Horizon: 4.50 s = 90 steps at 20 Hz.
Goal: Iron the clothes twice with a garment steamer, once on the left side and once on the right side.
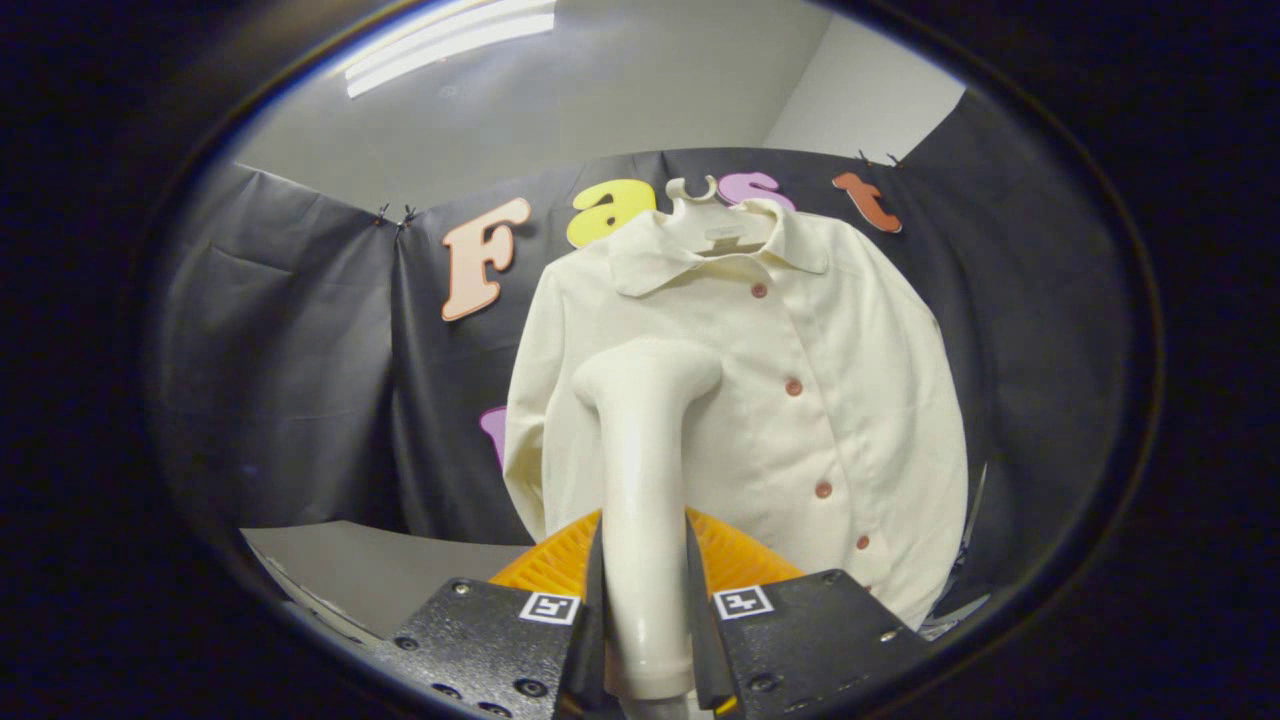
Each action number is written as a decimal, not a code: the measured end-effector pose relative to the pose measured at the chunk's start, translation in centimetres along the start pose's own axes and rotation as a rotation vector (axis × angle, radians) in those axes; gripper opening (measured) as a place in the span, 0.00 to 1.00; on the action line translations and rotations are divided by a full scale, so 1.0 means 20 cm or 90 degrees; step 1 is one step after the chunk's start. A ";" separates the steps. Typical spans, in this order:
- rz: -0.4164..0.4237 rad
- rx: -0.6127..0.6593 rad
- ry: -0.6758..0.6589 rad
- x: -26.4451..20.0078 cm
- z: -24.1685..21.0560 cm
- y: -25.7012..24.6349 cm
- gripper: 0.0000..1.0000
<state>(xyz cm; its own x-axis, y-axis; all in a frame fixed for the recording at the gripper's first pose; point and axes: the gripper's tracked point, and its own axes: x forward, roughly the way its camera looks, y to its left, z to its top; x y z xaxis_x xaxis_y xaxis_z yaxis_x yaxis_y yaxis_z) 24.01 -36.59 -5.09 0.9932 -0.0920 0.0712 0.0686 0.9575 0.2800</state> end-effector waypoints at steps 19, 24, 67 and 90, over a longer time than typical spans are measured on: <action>-0.021 0.094 0.103 -0.27 -0.63 -0.16 0.34; -0.030 0.109 0.136 -0.35 -0.77 -0.19 0.34; -0.030 0.063 0.096 -0.63 -0.24 -0.34 0.34; -0.098 0.125 -0.069 0.15 0.37 -0.88 0.34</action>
<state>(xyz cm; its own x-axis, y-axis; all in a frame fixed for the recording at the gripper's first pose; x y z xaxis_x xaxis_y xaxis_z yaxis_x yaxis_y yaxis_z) 25.09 -55.77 -2.76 0.9560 -0.2711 0.1124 0.1879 0.8595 0.4753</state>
